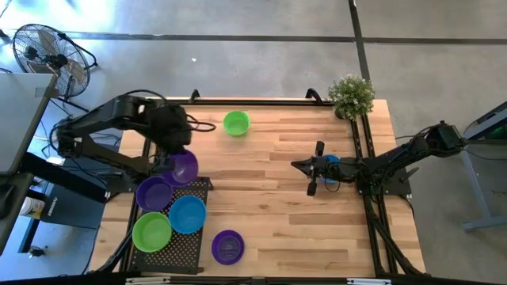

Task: Pick & Place Mini bowls
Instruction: Stack the violet bowl on the other violet bowls on the shelf

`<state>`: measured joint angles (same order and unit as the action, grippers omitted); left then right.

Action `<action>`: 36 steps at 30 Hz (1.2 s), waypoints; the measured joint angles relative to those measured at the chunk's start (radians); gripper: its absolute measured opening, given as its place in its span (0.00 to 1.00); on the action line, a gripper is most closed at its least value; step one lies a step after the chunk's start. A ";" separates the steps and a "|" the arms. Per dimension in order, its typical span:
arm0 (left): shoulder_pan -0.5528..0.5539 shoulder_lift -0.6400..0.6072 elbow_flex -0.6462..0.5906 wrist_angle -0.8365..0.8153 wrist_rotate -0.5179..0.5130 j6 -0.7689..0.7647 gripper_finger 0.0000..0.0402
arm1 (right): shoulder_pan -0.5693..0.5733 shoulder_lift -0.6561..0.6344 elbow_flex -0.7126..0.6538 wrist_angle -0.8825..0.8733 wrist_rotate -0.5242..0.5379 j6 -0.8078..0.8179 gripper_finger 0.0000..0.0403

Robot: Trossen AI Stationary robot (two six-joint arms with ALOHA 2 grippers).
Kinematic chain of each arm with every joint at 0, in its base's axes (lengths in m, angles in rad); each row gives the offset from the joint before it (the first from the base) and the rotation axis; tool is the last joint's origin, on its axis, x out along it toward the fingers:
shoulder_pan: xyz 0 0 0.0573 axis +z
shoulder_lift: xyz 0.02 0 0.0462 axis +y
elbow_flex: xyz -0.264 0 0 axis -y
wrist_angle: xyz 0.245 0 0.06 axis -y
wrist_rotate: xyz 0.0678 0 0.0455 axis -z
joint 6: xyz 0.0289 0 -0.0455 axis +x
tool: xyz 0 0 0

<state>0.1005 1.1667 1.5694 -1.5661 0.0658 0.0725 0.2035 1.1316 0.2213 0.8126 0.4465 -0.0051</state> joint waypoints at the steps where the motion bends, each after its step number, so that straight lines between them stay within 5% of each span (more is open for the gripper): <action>1: -0.004 -0.015 -0.005 -0.005 0.015 -0.005 0.00 | 0.000 0.000 0.000 0.000 0.000 0.000 0.00; 23: -0.005 -0.468 -0.423 -0.007 0.112 -0.190 0.00 | 0.000 0.000 0.000 0.007 0.000 0.002 0.00; 36: -0.005 -0.489 -0.534 -0.004 0.163 -0.211 0.00 | 0.000 0.000 0.000 0.008 0.000 0.000 0.00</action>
<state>0.0956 0.6781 1.0352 -1.5698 0.2286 -0.1386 0.2031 1.1316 0.2214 0.8204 0.4465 -0.0048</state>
